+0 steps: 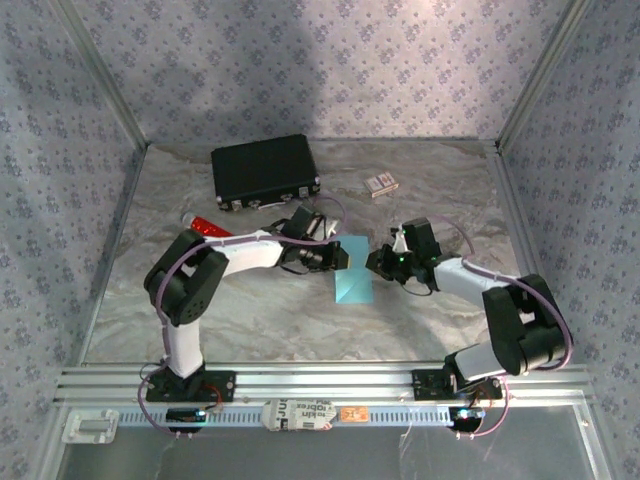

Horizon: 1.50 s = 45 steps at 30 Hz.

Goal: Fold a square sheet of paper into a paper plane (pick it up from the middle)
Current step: Fold the triangle a second time at the center of the table, then turn over the paper at the center of the table.

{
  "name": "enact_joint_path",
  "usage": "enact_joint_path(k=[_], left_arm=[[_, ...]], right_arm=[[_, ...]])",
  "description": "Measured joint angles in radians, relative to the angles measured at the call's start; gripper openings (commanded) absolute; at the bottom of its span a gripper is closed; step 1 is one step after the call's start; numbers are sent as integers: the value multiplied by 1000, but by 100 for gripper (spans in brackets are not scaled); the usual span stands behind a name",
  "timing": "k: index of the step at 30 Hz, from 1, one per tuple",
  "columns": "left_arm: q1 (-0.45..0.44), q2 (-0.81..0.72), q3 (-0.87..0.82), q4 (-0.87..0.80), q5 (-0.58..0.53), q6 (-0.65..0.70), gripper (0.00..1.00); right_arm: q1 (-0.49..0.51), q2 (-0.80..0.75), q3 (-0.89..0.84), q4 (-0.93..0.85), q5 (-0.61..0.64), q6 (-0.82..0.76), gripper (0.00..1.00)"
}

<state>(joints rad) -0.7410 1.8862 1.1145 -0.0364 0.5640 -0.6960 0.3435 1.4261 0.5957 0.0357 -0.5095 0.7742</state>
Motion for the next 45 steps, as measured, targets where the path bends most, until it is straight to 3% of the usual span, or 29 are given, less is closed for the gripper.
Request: enact_joint_path(k=[21, 45], left_arm=[[10, 69, -13, -77, -27, 86, 8], [14, 64, -34, -42, -14, 82, 8]], right_arm=[[92, -47, -31, -151, 87, 52, 36], [119, -5, -38, -138, 92, 99, 42]])
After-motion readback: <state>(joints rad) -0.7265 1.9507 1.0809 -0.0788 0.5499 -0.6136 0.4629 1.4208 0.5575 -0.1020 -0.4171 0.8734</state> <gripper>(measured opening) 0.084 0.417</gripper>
